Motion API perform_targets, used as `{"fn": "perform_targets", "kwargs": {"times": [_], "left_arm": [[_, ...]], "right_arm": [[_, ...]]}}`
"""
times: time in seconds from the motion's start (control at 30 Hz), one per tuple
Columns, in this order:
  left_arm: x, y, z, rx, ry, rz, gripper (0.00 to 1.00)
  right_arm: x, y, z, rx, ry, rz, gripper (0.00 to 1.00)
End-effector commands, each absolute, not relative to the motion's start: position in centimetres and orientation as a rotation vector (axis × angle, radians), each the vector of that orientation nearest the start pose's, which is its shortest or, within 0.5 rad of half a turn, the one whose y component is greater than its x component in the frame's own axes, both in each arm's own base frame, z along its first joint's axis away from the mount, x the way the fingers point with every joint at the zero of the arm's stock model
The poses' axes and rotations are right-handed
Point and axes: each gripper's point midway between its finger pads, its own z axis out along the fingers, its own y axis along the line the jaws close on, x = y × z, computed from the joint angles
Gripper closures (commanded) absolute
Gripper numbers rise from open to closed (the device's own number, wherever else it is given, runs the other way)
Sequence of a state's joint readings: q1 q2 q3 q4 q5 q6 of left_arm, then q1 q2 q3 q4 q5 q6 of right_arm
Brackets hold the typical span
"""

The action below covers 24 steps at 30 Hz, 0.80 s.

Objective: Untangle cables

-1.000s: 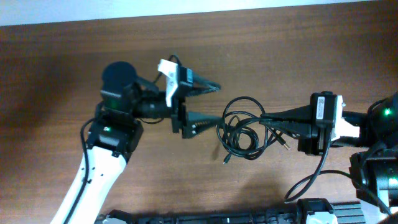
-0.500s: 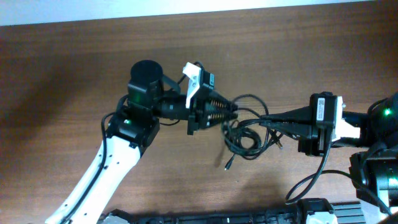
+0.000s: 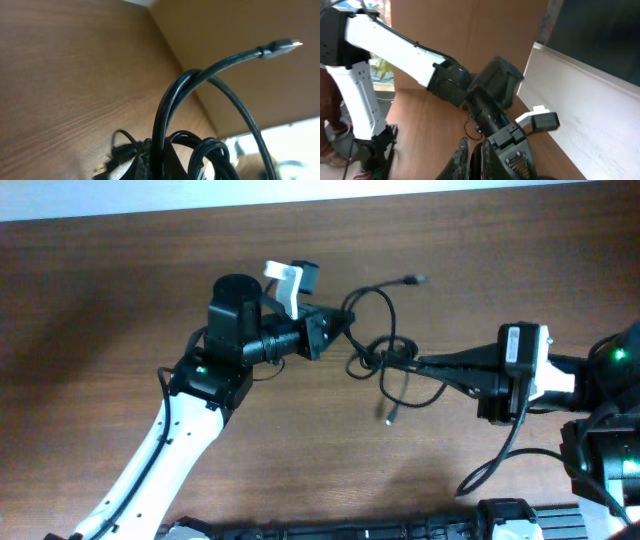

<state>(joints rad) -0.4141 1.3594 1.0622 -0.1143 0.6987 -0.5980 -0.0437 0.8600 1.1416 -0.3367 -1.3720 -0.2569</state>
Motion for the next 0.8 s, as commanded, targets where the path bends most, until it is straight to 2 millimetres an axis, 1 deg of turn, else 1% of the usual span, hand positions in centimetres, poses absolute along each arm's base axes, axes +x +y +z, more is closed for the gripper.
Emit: {"fn": "perform_targets", "kwargs": {"times": [0.0, 0.13, 0.2, 0.27, 0.3, 0.37, 0.43, 0.53, 0.63, 0.7, 0.73, 0.77], "left_arm": [[35.6, -23.9, 27.2, -0.057, 2.156, -1.278, 1.0], [35.7, -23.8, 27.1, -0.15, 2.172, -1.32, 1.0], [35.8, -23.6, 27.1, -0.225, 2.185, -1.349, 1.0], [36.0, -22.8, 26.6, -0.392, 2.216, -1.394, 1.0], [36.1, -22.2, 26.1, -0.505, 2.238, -1.414, 1.0], [36.2, -20.5, 24.6, -0.813, 2.276, -1.448, 1.0], [36.2, -19.0, 23.4, -1.072, 2.283, -1.451, 1.0], [36.3, -17.4, 22.6, -1.278, 2.255, -1.448, 1.0], [36.6, -16.8, 22.6, -1.33, 2.23, -1.454, 1.0], [36.5, -17.0, 22.8, -1.34, 2.234, -1.484, 0.66], [36.5, -17.2, 23.0, -1.313, 2.236, -1.495, 0.43], [36.7, -17.3, 23.5, -1.208, 2.239, -1.496, 0.22]], "right_arm": [[17.4, 16.1, 43.9, -1.145, 1.184, 0.881, 0.96], [17.5, 16.1, 43.9, -1.139, 1.189, 0.877, 0.96], [17.5, 16.1, 43.9, -1.139, 1.19, 0.877, 0.96], [17.5, 16.0, 43.9, -1.138, 1.19, 0.877, 0.96], [17.6, 16.0, 43.9, -1.136, 1.192, 0.875, 0.96], [18.1, 15.9, 43.9, -1.102, 1.223, 0.868, 0.96], [18.4, 15.8, 43.8, -1.087, 1.236, 0.86, 0.96], [18.4, 15.8, 43.8, -1.087, 1.236, 0.86, 0.96], [18.4, 15.8, 43.8, -1.086, 1.238, 0.861, 0.96], [18.4, 15.8, 43.8, -1.086, 1.238, 0.861, 0.96], [18.4, 15.8, 43.8, -1.086, 1.238, 0.861, 0.96], [18.4, 15.8, 43.8, -1.086, 1.238, 0.861, 0.96]]}}
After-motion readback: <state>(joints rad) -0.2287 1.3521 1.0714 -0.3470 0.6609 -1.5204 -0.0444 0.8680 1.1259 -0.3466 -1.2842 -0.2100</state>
